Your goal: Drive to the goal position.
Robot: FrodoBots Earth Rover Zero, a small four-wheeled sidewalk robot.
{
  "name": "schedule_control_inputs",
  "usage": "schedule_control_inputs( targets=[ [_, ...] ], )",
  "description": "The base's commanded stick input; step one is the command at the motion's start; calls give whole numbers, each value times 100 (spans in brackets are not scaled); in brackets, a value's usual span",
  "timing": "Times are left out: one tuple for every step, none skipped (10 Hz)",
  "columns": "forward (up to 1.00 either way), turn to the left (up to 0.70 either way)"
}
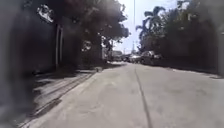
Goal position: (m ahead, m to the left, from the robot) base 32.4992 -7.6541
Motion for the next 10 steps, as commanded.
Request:
schedule_control_inputs(
  targets=[
    [100,2],
    [100,2],
    [100,2],
    [100,2],
    [100,2],
    [100,2],
    [100,2],
    [100,2],
    [100,2],
    [100,-6]
  ],
)
